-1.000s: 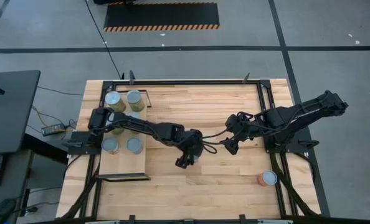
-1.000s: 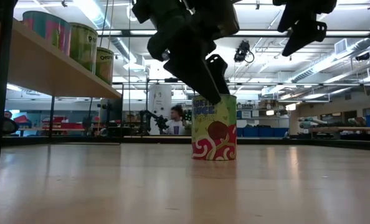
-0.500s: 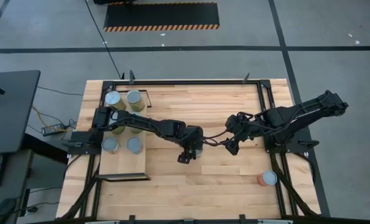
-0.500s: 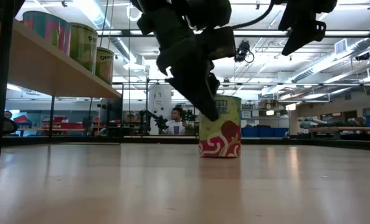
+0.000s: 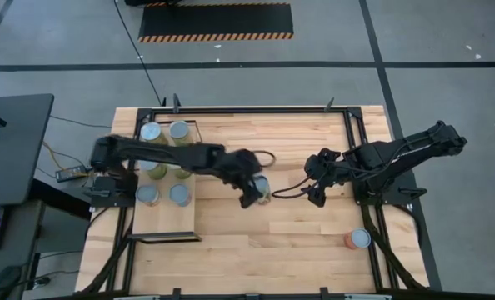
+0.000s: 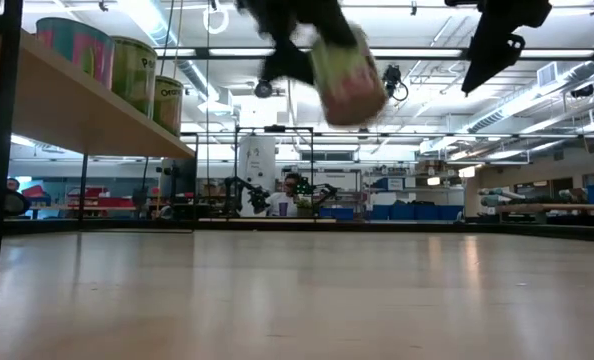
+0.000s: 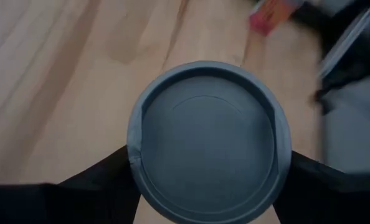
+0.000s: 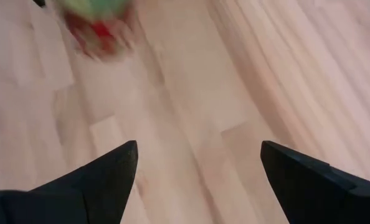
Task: Pick and place cans onto a shelf
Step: Put the canned spaghetti sauce on the shelf
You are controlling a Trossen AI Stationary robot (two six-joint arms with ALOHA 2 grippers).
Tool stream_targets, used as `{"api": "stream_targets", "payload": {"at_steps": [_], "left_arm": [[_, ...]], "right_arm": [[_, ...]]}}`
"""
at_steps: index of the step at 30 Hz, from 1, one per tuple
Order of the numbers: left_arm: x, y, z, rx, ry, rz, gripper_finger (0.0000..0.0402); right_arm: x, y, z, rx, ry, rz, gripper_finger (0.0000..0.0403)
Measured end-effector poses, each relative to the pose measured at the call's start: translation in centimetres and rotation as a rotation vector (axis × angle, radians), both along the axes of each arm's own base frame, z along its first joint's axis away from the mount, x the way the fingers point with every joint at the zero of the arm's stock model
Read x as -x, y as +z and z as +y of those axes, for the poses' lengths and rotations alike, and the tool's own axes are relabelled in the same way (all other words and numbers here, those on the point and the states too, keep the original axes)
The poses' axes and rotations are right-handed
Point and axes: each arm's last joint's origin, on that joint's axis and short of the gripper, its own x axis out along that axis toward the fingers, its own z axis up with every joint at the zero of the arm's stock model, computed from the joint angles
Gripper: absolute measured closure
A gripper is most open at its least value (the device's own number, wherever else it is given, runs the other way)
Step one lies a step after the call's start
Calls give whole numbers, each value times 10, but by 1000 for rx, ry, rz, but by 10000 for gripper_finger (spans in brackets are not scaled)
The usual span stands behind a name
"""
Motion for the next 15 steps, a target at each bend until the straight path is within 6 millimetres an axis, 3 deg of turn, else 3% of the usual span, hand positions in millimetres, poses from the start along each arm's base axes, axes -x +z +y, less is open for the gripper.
{"api": "stream_targets", "payload": {"at_steps": [4, 8, 15], "left_arm": [[35, 43, -12, 164, 109, -33, 117], [69, 76, -36, 328, 112, -57, 117], [132, 108, -93, 605, 133, 42, 117]], "right_arm": [[-3, 0, -7, 77, 22, 2, 56], [-11, 1, -19, 139, -7, -32, 56], [-23, 7, -39, 190, -27, -111, 56]]}}
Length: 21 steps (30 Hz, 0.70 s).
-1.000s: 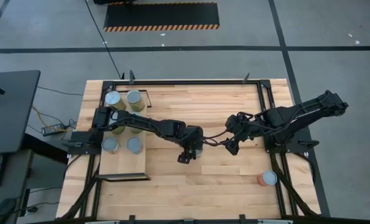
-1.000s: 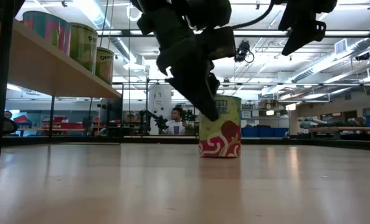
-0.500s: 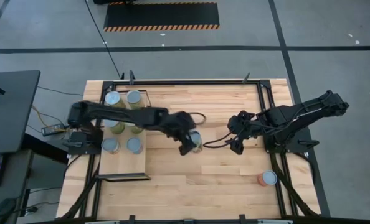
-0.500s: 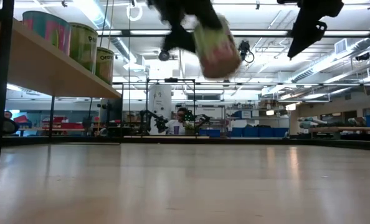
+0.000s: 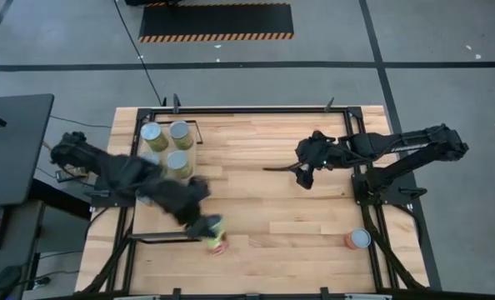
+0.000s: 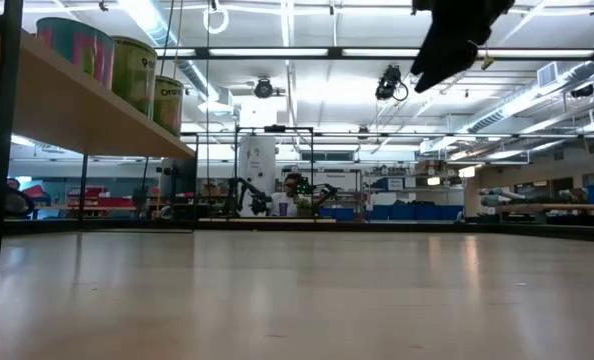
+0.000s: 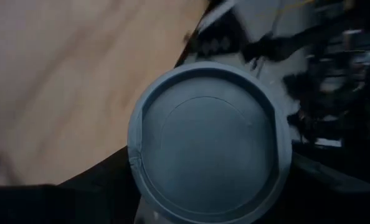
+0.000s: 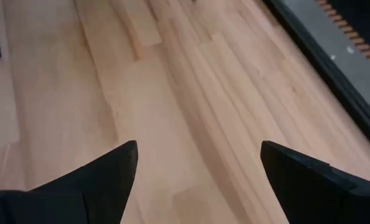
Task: Pick and place cans onto a shelf
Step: Put the canned spaghetti sauce on the shelf
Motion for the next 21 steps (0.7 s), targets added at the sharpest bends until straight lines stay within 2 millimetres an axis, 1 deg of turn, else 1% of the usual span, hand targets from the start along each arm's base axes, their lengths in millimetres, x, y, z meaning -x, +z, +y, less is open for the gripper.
{"api": "stream_targets", "payload": {"at_steps": [3, 7, 10, 12, 14, 16, 18, 21], "left_arm": [[30, 2, -22, 64, 46, 108, 117], [71, -6, -41, 86, 123, 341, 117], [102, -9, -45, 69, 182, 474, 117], [120, -9, -45, 32, 224, 499, 117], [135, -10, -39, -40, 280, 505, 117], [147, -11, -32, -124, 340, 501, 117], [155, -13, -27, -208, 377, 490, 117], [152, -14, -28, -261, 369, 403, 117]], "right_arm": [[-4, 1, -7, 18, -5, -23, 56], [-10, -1, -14, 9, -18, -34, 56], [-15, -3, -17, -10, -37, -41, 56], [-18, -6, -18, -30, -50, -36, 56], [-22, -10, -19, -50, -67, -29, 56], [-25, -13, -19, -72, -92, -23, 56], [-27, -17, -19, -97, -116, -19, 56], [-31, -22, -19, -149, -136, -12, 56]]}}
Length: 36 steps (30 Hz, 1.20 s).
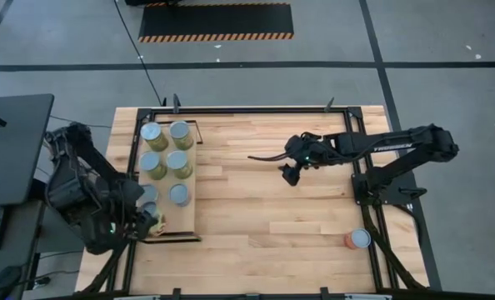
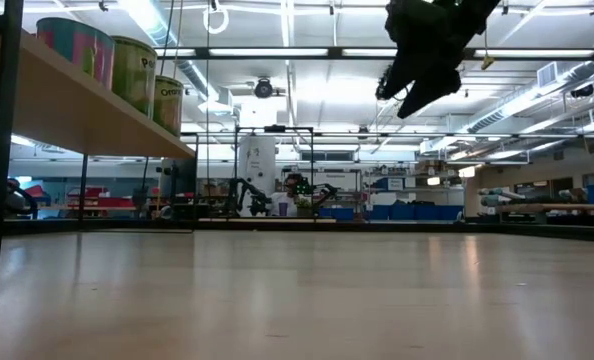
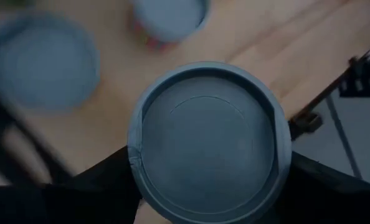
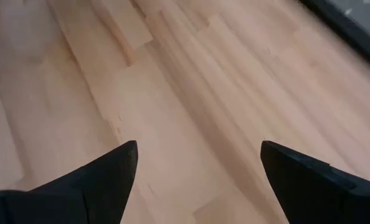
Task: Pick and place cans onto a shelf
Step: Put the canned spaghetti sauce on the shelf
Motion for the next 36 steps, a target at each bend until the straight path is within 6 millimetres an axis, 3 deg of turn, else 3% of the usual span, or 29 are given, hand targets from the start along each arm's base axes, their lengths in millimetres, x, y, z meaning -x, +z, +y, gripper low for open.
{"api": "stream_targets", "payload": {"at_steps": [22, 36], "left_arm": [[-30, -33, -38, -471, -418, 54, 117], [-37, -36, -36, -352, -323, 142, 102]], "right_arm": [[-11, -11, 3, -111, -75, -9, 56], [-11, -11, 9, -142, -51, -10, 56]]}}
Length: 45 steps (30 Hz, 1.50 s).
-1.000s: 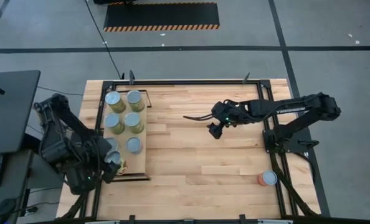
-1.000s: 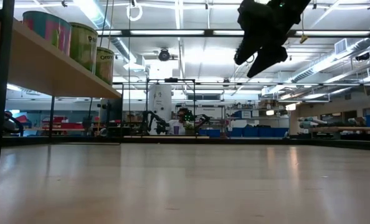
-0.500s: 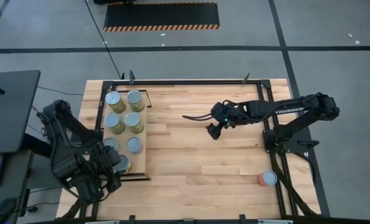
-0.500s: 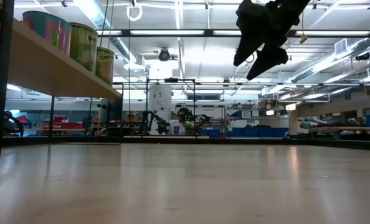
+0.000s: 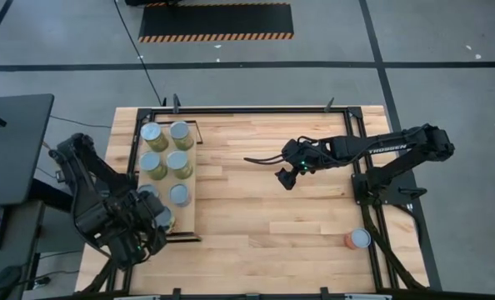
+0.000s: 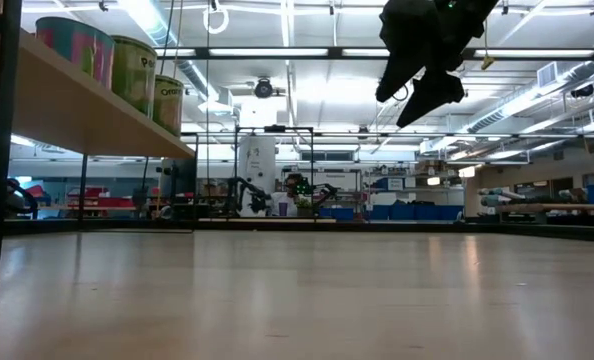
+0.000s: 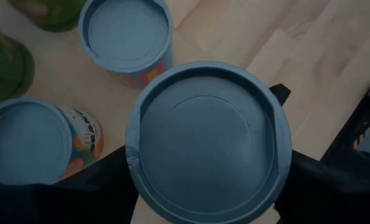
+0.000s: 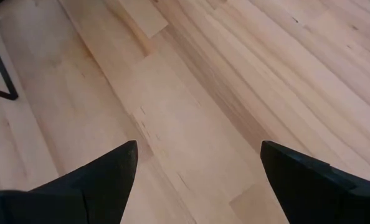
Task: Pick and place cans onto a shelf
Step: Put the canned spaghetti sauce on the shelf
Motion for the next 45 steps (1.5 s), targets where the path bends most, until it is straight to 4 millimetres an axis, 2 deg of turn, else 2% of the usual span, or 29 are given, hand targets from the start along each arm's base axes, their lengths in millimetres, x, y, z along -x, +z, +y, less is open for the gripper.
{"api": "stream_targets", "payload": {"at_steps": [11, 25, 37, 45], "left_arm": [[-3, 9, 18, -24, -21, -35, 100], [-4, -8, 14, -46, -30, 44, 94], [-1, -9, 12, 45, -64, 167, 84], [0, -9, 12, 39, -117, 188, 92]], "right_arm": [[0, 0, 0, -8, 6, -1, 56], [0, 0, 6, -21, 37, -1, 56], [0, 0, 8, -21, 43, 2, 56], [0, 0, 8, -13, 53, 5, 56]]}}
